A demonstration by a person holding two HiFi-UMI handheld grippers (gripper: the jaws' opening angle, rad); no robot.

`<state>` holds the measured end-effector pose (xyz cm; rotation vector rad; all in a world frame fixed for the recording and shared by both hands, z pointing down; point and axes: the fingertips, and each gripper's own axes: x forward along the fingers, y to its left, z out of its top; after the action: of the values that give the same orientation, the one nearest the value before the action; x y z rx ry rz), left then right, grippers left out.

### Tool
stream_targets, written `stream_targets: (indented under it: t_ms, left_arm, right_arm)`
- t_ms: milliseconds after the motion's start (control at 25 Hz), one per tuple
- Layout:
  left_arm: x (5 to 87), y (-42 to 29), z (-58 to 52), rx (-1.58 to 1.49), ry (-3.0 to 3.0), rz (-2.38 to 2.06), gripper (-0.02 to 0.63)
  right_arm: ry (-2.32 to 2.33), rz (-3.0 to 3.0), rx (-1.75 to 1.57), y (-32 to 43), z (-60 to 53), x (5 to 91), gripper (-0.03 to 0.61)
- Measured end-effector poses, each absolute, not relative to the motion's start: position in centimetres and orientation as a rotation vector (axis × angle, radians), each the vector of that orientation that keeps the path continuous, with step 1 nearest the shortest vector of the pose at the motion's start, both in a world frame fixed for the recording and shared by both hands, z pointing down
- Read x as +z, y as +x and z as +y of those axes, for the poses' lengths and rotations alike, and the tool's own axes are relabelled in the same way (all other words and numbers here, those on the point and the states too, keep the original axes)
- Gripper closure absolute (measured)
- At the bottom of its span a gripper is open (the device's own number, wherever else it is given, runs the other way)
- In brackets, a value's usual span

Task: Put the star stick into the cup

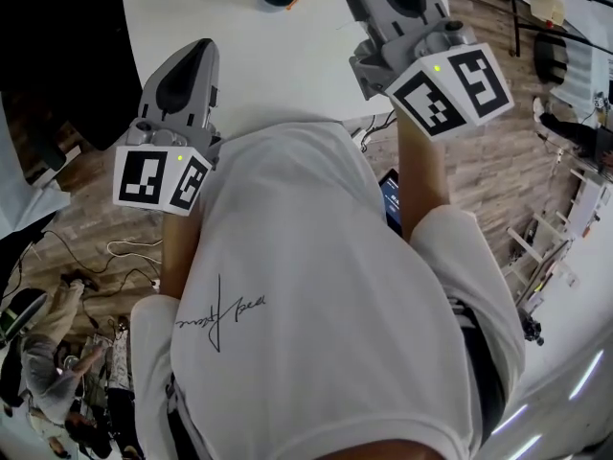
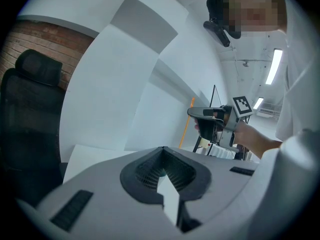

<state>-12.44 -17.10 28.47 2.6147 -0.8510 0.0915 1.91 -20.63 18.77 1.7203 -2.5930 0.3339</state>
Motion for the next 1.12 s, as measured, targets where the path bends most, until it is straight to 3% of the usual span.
stream_targets:
  t_ms: [1120]
  left_arm:
    - [31.2,-11.7,-19.1,0.155,2.546,-0.777,0.606]
  right_arm:
    - [1.667,-2.534,0.439,2.9,-24.3,23.4,0.560]
